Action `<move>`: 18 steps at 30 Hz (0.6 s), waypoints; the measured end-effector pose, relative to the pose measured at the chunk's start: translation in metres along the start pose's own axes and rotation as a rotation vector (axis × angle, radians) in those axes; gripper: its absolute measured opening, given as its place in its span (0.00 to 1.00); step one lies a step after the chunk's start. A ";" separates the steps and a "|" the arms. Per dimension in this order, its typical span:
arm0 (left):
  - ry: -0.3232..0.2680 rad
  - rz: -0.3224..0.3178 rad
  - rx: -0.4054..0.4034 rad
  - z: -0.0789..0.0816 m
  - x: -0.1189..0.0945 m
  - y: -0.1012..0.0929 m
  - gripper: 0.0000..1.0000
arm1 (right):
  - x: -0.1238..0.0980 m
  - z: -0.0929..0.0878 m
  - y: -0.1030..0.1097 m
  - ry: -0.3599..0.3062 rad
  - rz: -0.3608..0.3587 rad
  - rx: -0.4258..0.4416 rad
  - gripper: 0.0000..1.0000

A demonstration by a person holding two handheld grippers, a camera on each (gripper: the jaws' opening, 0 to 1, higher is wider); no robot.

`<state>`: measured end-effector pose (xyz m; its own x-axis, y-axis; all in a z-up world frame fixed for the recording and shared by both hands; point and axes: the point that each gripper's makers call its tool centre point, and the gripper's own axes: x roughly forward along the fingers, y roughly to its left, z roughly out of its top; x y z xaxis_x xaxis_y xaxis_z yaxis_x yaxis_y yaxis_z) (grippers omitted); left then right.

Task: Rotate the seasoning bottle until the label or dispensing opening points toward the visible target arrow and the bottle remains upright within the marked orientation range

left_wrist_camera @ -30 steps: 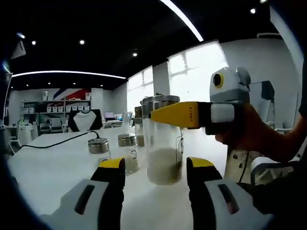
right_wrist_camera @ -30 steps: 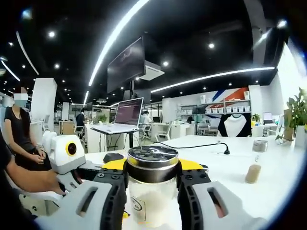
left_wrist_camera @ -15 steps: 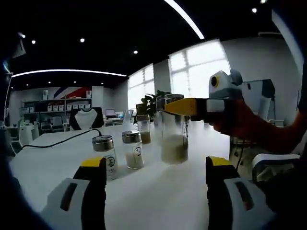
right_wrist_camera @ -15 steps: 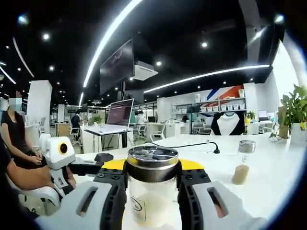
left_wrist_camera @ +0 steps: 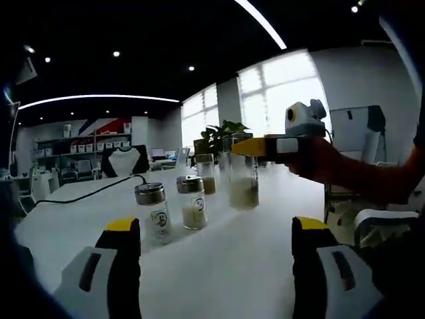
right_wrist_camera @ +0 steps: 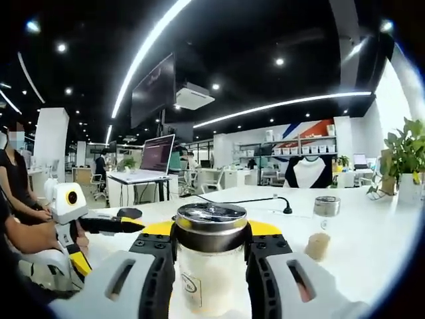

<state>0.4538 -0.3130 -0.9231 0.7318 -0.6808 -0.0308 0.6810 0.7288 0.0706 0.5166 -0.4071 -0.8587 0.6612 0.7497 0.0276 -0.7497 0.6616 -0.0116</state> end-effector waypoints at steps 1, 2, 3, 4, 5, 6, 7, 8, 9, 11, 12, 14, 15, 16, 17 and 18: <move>0.006 0.000 0.001 -0.001 0.000 0.000 1.00 | 0.001 -0.001 -0.002 0.002 -0.002 -0.002 0.38; 0.009 0.000 0.003 -0.002 0.000 0.000 1.00 | 0.001 -0.002 -0.006 0.003 -0.005 -0.003 0.38; 0.006 0.005 0.019 -0.001 -0.001 0.000 1.00 | 0.002 -0.003 -0.008 0.003 -0.007 -0.003 0.38; 0.003 0.010 0.027 0.000 -0.001 0.001 1.00 | 0.003 -0.005 -0.011 0.003 -0.008 -0.002 0.38; 0.002 0.010 0.031 0.000 -0.001 0.001 1.00 | 0.003 -0.006 -0.014 0.003 -0.009 0.004 0.38; 0.005 0.009 0.029 0.000 -0.001 0.001 1.00 | 0.004 -0.008 -0.016 0.005 -0.011 0.011 0.38; 0.010 0.005 0.022 -0.001 -0.001 0.001 1.00 | 0.005 -0.011 -0.020 0.009 -0.016 0.016 0.38; 0.012 0.004 0.018 -0.001 -0.001 0.001 1.00 | 0.006 -0.013 -0.021 0.012 -0.017 0.016 0.38; 0.011 0.007 0.015 -0.001 -0.002 0.002 1.00 | 0.007 -0.016 -0.023 0.017 -0.019 0.009 0.38; 0.010 0.010 0.013 -0.002 -0.002 0.002 1.00 | 0.009 -0.019 -0.027 0.023 -0.025 0.005 0.38; 0.012 0.011 0.011 -0.002 -0.002 0.003 1.00 | 0.011 -0.021 -0.029 0.028 -0.025 0.001 0.38; 0.013 0.012 0.007 -0.003 -0.002 0.003 1.00 | 0.013 -0.022 -0.031 0.030 -0.027 -0.005 0.38; 0.013 0.013 0.005 -0.003 -0.002 0.003 1.00 | 0.014 -0.023 -0.033 0.032 -0.028 -0.006 0.38; 0.013 0.013 0.005 -0.003 -0.002 0.003 1.00 | 0.015 -0.025 -0.035 0.033 -0.030 -0.007 0.38; 0.014 0.013 0.005 -0.003 -0.002 0.003 1.00 | 0.016 -0.026 -0.036 0.034 -0.031 -0.009 0.38; 0.014 0.014 0.006 -0.003 -0.002 0.003 1.00 | 0.017 -0.028 -0.038 0.039 -0.033 -0.007 0.38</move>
<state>0.4545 -0.3090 -0.9254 0.7415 -0.6696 -0.0438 0.6707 0.7377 0.0775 0.5573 -0.4187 -0.8853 0.6862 0.7273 -0.0106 -0.7274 0.6860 -0.0180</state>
